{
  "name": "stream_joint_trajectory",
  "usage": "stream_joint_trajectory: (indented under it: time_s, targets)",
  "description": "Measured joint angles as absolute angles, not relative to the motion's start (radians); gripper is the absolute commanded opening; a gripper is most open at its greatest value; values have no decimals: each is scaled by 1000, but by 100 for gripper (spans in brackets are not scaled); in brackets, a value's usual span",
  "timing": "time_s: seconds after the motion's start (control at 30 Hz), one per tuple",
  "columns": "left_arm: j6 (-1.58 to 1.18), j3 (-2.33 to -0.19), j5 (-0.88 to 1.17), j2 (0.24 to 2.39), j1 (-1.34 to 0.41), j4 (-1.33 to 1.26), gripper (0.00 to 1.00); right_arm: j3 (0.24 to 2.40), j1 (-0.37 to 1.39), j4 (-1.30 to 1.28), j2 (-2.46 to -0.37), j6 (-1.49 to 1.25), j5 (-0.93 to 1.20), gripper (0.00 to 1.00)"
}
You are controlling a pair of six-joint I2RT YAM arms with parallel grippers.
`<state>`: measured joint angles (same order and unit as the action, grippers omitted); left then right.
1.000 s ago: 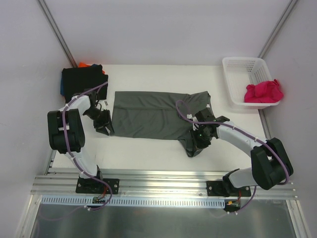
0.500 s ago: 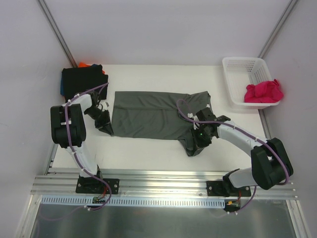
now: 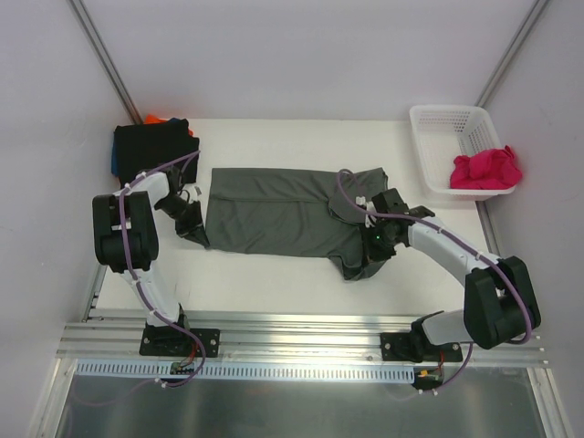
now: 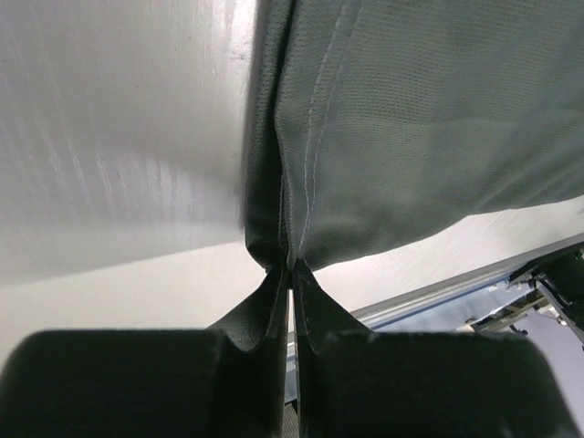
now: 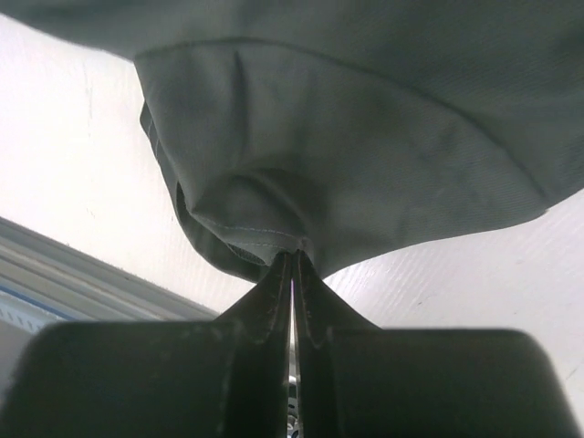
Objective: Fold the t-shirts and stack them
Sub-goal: Fold the tshirt
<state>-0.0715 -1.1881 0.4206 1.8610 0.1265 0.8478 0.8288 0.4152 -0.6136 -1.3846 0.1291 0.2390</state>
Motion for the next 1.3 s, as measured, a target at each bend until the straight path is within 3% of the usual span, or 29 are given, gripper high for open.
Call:
stream_joint_trajectory:
  time_s: [1.3]
  targets:
    - [-70,-1566,518,1942,126,906,0,1129,229,-580,-1438,171,200,0]
